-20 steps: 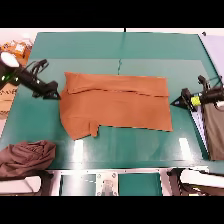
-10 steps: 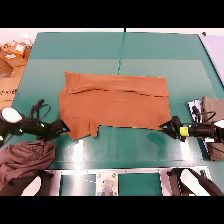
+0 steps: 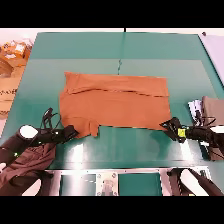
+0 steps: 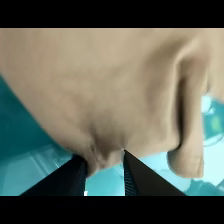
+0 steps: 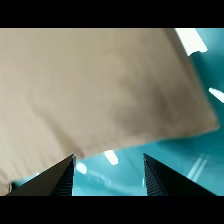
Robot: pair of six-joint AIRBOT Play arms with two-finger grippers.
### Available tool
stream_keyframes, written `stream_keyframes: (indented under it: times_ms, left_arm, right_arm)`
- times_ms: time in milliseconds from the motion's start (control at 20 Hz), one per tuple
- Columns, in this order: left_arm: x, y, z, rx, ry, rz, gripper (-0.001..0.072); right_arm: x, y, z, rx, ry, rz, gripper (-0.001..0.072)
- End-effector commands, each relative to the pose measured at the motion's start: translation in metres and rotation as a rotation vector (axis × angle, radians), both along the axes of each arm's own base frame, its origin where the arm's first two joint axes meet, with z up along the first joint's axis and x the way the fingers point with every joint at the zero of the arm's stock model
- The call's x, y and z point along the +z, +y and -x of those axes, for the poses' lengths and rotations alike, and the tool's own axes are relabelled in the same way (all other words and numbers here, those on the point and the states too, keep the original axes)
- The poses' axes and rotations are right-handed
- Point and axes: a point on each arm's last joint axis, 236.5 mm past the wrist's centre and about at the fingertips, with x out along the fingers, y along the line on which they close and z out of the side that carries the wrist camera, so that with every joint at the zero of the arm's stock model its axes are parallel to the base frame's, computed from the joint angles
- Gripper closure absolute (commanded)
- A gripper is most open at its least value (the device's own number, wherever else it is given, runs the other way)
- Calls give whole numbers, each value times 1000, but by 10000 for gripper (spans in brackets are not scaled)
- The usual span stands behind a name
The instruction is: Fold the shirts.
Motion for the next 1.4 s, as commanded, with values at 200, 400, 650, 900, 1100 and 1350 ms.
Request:
stream_keyframes:
  times_ms: [200,400,650,900,1100,1350]
  left_arm:
    - [12,-21,3,-38,-23,91,680]
    - [23,-24,-2,-75,-44,91,679]
    - [66,-9,-1,-317,-40,-70,681]
    - [115,27,-4,-453,-40,-267,680]
    - [134,24,-22,-432,-118,-272,680]
    - [152,17,-75,-341,-307,-269,680]
  right_arm:
    - [-25,-23,-19,-166,33,11,222]
    - [-33,-19,-25,-196,43,-42,551]
    - [-24,-3,-13,-16,27,-42,693]
    - [7,-25,2,77,49,116,693]
    - [46,-36,0,85,-29,220,693]
    - [93,-45,-49,36,-202,219,693]
